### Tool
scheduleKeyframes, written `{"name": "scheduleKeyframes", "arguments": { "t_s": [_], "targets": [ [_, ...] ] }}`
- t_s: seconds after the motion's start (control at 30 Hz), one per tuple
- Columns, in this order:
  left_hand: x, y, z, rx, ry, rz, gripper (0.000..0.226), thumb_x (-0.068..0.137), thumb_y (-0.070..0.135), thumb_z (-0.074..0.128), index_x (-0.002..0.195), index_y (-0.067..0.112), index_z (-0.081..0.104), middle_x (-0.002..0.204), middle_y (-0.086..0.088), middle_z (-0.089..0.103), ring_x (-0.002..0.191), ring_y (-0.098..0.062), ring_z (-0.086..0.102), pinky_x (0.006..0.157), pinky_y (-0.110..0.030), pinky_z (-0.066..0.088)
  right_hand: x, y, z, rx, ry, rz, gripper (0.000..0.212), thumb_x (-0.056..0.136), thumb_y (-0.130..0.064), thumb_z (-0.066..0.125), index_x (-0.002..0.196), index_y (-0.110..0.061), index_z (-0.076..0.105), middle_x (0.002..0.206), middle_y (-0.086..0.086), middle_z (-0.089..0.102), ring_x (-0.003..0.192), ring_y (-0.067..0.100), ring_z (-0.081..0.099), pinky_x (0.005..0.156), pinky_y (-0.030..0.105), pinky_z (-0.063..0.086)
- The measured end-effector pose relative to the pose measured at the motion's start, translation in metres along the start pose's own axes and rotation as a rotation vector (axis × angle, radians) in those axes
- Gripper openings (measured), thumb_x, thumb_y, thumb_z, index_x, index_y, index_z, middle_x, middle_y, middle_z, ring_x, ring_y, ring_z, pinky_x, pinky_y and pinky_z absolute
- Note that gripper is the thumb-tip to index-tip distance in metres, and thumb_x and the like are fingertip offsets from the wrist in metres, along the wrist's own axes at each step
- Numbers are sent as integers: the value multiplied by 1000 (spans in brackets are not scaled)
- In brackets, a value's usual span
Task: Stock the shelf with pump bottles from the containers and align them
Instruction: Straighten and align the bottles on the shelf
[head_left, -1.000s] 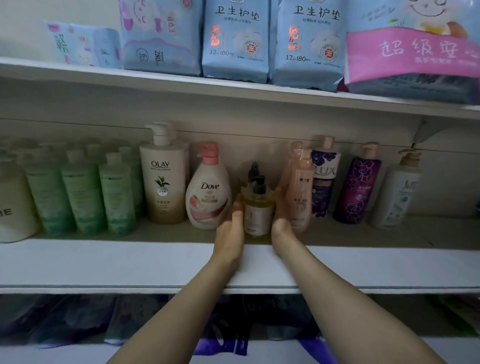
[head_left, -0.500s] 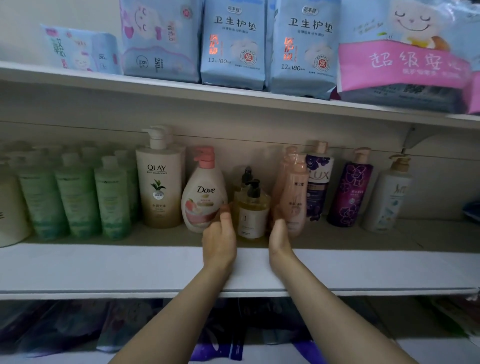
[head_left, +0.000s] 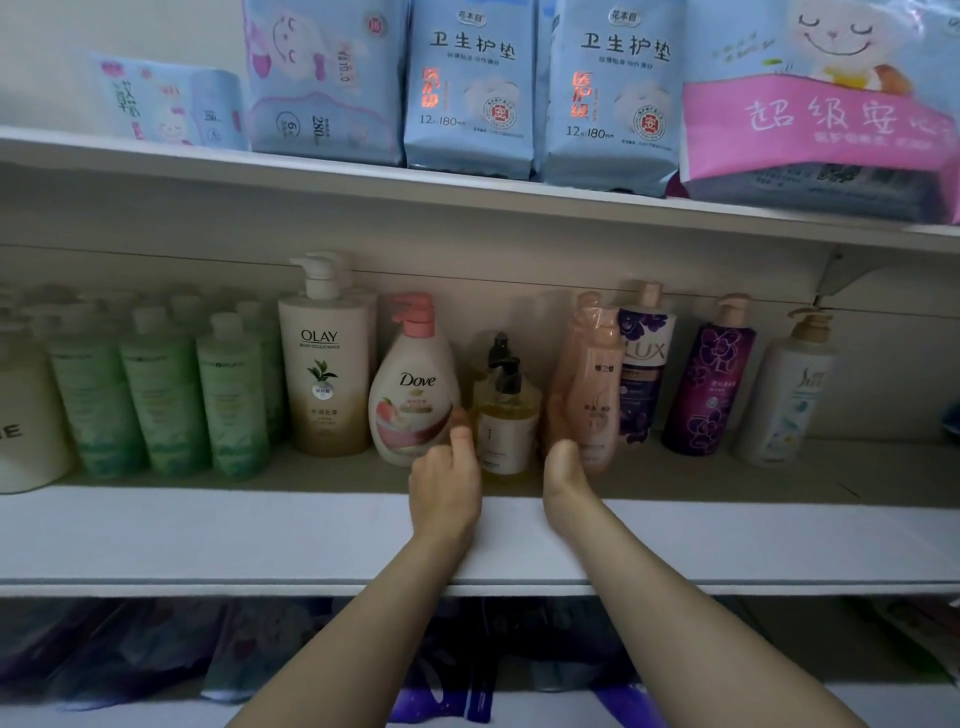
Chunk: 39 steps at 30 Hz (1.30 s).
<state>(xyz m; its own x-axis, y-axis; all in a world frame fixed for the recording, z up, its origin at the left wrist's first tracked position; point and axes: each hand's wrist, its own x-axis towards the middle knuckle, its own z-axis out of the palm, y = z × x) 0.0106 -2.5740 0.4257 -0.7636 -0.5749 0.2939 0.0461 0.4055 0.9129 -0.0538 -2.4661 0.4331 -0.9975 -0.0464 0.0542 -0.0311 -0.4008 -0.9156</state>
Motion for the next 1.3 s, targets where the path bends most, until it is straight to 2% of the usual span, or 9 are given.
{"name": "scheduleKeyframes", "arguments": {
  "t_s": [0.1,0.2,0.57,0.67,0.8,0.9,1.1,1.2,1.3],
  "targets": [
    [3,-2,0,1,-25,15,52,104,46,22,63,24,44,74,-4,56,78,-22,42,75,-34,30,8,-8,7,-57,72,-25,37,99,-51,48,131,-31,52,136,-4,55,116,9,53,102,27,41],
    [5,-4,0,8,-38,38,48,106,38,22,74,18,51,91,-21,64,87,-33,52,75,-34,29,14,-6,11,7,84,-5,22,96,-49,55,110,-32,56,121,0,65,98,11,62,76,26,50],
    [4,-1,1,-45,-12,-19,64,101,56,23,72,16,63,77,-1,50,76,-19,40,77,-31,29,18,0,13,-24,120,-43,11,99,-44,54,93,-35,50,64,-23,70,59,-8,66,46,9,48],
    [6,1,-2,-40,-30,-33,60,102,54,21,70,19,58,73,-2,53,78,-24,50,77,-31,27,15,-7,18,-31,114,4,14,99,-45,54,93,-32,52,82,-10,67,73,4,64,57,18,49],
    [6,-3,-3,88,13,44,51,107,34,22,110,3,63,110,-28,64,105,-42,53,77,-32,23,5,-6,15,-26,97,11,48,103,-43,47,143,-16,46,139,8,56,126,24,54,107,34,43],
    [3,-3,-3,173,26,131,41,107,24,24,111,5,60,109,-27,65,101,-43,55,72,-33,21,-6,4,3,-62,6,24,46,105,-44,38,146,-24,44,138,-1,54,116,13,55,99,26,43],
    [2,-2,-3,253,7,125,44,108,27,24,115,3,60,112,-27,64,104,-42,55,70,-35,19,-13,9,8,-115,-98,30,34,107,-44,30,108,-31,62,108,-9,67,100,5,63,85,20,51],
    [4,-2,-3,263,6,135,46,107,28,23,110,2,60,112,-27,65,106,-43,55,72,-34,19,-15,10,10,-146,-145,63,45,106,-47,28,122,-22,62,115,-3,68,98,4,63,78,17,51],
    [3,2,-4,239,6,119,49,107,31,23,108,1,62,112,-28,65,105,-42,55,74,-37,27,-20,6,13,-154,-163,62,54,106,-49,29,137,-14,57,131,5,64,111,13,62,97,28,50]
  ]
}}
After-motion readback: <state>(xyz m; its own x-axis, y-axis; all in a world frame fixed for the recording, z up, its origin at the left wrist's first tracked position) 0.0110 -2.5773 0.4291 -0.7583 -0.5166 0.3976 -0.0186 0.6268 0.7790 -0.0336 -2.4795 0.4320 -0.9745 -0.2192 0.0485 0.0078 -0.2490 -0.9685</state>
